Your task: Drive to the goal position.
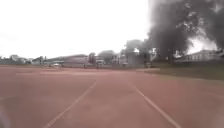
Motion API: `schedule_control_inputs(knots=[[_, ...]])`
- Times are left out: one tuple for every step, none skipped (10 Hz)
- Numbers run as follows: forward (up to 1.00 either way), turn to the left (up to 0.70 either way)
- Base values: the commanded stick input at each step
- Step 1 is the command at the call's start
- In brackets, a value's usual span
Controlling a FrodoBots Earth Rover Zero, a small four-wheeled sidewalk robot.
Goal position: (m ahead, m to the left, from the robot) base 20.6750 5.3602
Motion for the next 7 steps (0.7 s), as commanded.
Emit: schedule_control_inputs(knots=[[0.7,0.0],[0.7,0.0],[0.7,0.0],[0.7,0.0],[0.7,0.0],[0.7,0.0],[0.7,0.0]])
